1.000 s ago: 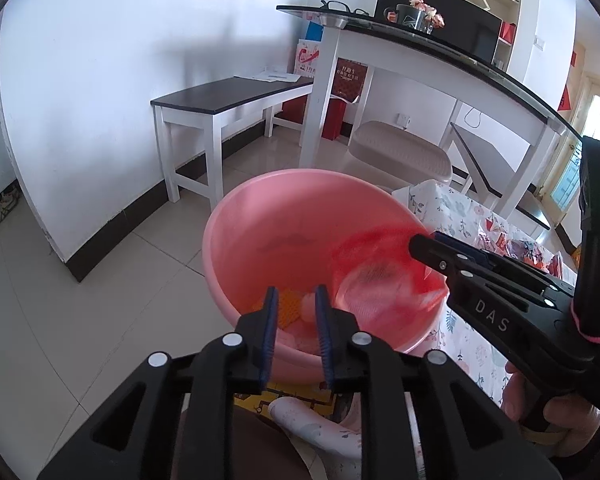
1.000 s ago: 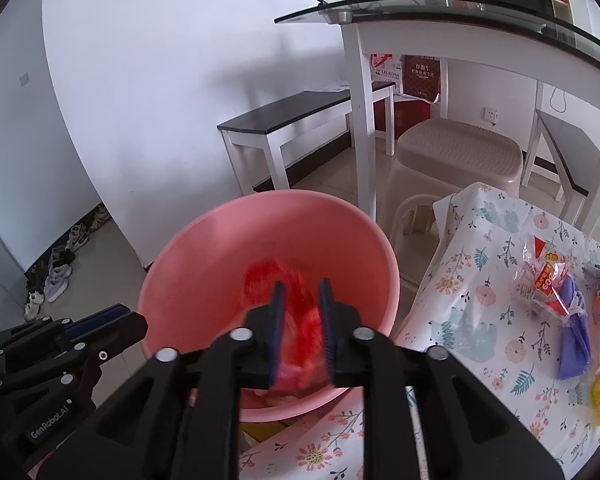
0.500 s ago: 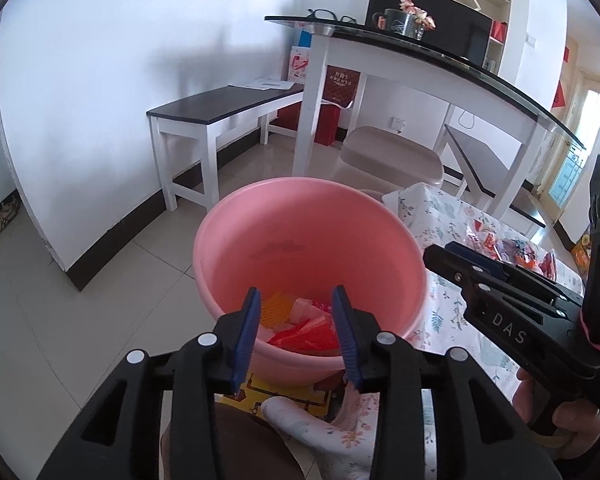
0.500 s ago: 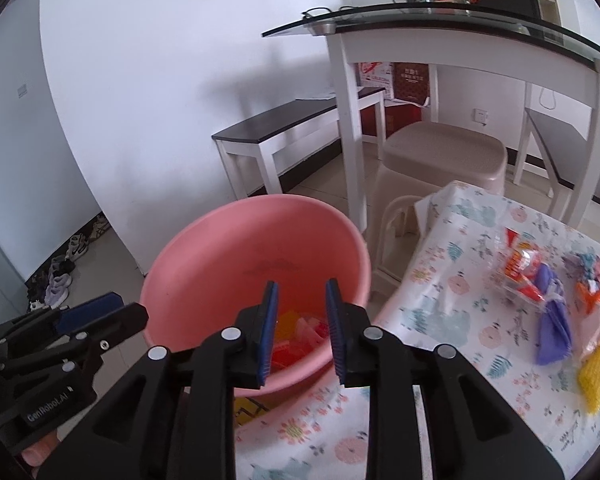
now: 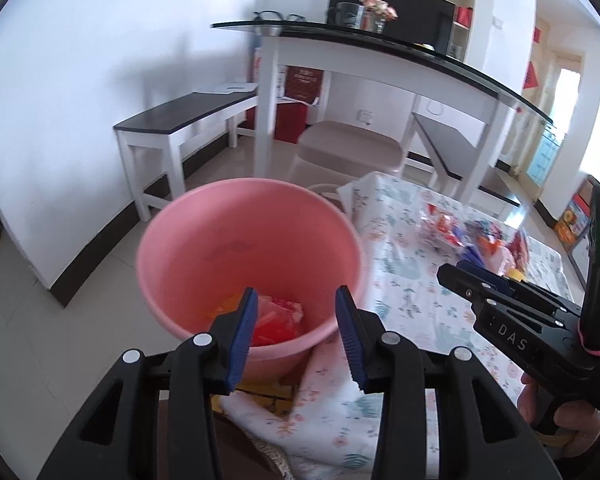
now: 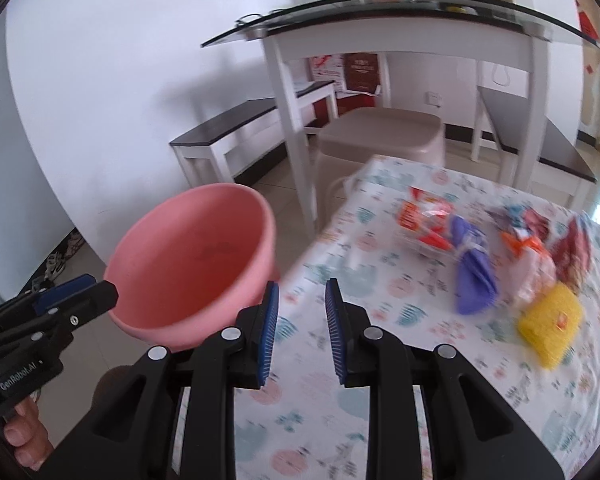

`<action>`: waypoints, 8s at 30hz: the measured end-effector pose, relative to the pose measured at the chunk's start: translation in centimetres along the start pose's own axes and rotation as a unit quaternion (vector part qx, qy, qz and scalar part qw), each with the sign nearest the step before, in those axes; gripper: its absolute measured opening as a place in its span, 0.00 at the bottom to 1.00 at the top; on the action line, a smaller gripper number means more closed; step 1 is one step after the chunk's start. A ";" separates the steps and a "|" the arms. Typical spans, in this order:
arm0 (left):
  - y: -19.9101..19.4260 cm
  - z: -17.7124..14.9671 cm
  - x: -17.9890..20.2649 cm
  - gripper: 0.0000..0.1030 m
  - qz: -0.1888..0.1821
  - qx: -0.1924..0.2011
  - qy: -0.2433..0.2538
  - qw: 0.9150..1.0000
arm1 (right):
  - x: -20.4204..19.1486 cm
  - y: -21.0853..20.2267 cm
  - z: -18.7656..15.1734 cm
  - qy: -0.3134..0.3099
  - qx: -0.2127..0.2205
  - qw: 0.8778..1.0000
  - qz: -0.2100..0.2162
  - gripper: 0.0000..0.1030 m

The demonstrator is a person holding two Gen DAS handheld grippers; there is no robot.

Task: Collect trash
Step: 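Open both tools to release the items and withdraw toward the table, then grasp the clear snack wrapper with the left tool while the right tool grasps the red paper wrapper, then carry both wrappers over the pink basin and open both tools to drop them, then grasp the purple glove with the left tool while the right tool grasps the yellow foam net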

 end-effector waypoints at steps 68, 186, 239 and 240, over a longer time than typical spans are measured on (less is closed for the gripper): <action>10.9 4.1 16.4 0.04 -0.141 -0.041 0.108 0.983 | 26.9 0.6 1.4 0.248 0.004 0.966 -0.078 0.40; 2.9 0.4 -7.1 0.35 0.033 0.010 -0.076 0.996 | -6.5 4.6 3.0 -0.055 -0.056 0.995 0.062 0.34; 10.5 2.9 21.5 0.35 -0.115 -0.069 0.132 0.982 | 19.2 -4.9 -5.9 0.161 -0.005 0.980 -0.118 0.34; 11.2 3.0 22.2 0.35 -0.111 -0.070 0.137 0.982 | 19.3 -5.1 -6.0 0.160 -0.004 0.980 -0.120 0.34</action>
Point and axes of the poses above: each gripper's, at about its wrist camera, not at the fingertips, and y roughly the way its jaws point, x to its right, z to its top, the point moved 5 cm from there along y, roughly the way its jaws point, and after that the axes turned 12 degrees about -x, right-handed, at the moved point
